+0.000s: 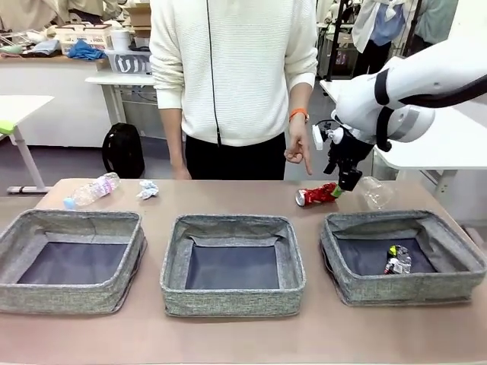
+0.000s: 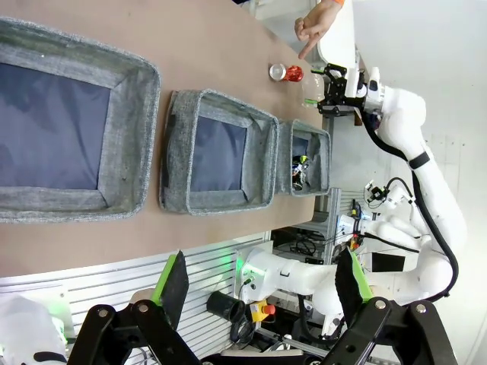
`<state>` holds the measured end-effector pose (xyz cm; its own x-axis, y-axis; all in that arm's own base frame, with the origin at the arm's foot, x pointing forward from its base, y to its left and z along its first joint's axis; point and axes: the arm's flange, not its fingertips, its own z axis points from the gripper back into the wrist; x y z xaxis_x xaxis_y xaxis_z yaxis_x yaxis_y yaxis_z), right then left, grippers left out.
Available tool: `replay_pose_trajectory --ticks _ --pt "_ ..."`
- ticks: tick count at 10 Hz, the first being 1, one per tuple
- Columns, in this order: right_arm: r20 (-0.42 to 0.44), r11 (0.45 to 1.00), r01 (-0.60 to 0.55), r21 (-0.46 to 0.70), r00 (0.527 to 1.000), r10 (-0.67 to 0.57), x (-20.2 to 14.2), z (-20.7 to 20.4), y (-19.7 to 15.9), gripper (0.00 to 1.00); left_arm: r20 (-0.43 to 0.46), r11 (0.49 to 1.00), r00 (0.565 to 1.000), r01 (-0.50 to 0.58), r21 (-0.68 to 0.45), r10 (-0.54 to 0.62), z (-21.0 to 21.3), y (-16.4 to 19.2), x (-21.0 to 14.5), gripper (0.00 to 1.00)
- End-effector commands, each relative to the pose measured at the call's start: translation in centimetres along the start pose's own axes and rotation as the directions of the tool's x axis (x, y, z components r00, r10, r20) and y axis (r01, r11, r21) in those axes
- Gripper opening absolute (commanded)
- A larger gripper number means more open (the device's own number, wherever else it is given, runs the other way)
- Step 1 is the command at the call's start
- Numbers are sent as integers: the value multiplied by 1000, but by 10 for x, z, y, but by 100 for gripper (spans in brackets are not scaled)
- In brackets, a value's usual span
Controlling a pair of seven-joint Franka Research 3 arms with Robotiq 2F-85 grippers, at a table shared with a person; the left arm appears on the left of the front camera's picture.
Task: Sort the waste into the appropriate baskets.
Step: Pick up the waste item pointed out by the person.
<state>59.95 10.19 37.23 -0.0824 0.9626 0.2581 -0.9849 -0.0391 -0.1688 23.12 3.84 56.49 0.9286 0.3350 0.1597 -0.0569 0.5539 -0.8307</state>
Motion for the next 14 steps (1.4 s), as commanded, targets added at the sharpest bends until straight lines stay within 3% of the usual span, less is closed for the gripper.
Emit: replay_pose_trajectory --ticks 1,2,5,14 --pt "23 992 -113 -59 993 114 -7 -4 -19 100 2 1000 1000 17 -19 -17 0 0 1 100" --pt "21 993 -118 -12 993 119 -9 -14 -26 100 2 1000 1000 17 -19 -17 0 0 1 100" --pt "66 997 -70 -20 995 71 -12 -37 -41 100 2 1000 1000 17 -19 -17 0 0 1 100" --pt "0 998 -56 34 998 56 -13 -74 -42 100 2 1000 1000 17 -19 -17 0 0 1 100"
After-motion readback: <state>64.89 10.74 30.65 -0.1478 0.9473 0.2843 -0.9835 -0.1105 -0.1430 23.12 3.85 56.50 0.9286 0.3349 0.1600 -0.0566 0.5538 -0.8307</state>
